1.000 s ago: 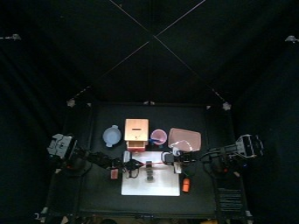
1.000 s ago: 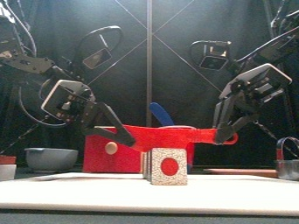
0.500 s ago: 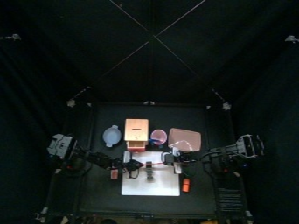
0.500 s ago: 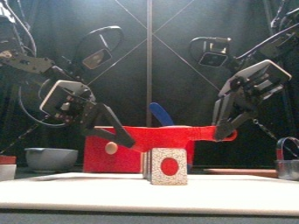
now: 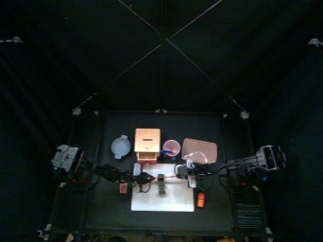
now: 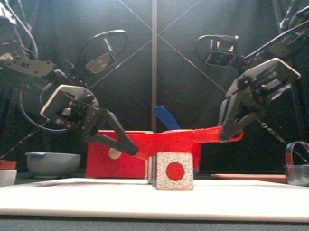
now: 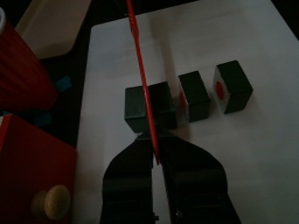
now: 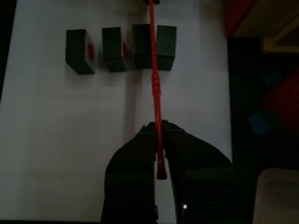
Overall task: Place sushi on board then cut the sushi with the knife then place the pieces on the plate
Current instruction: Cut the sushi into 4 pieces
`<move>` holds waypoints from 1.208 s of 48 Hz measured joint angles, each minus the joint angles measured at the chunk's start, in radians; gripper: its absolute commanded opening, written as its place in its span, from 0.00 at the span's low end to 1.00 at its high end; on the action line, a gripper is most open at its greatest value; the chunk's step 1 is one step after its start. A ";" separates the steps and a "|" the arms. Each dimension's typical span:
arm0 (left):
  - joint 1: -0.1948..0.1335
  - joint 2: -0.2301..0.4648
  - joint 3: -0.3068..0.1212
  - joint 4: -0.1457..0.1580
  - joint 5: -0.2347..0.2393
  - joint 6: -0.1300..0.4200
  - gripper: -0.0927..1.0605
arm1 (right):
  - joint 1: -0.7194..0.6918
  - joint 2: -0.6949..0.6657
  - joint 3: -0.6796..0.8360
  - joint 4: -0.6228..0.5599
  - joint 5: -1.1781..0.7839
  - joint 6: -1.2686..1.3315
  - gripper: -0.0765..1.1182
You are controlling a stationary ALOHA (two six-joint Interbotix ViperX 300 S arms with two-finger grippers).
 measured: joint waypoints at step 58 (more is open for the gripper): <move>0.044 -0.078 0.005 0.052 0.057 0.009 0.43 | -0.038 -0.017 -0.018 -0.075 0.026 0.000 0.36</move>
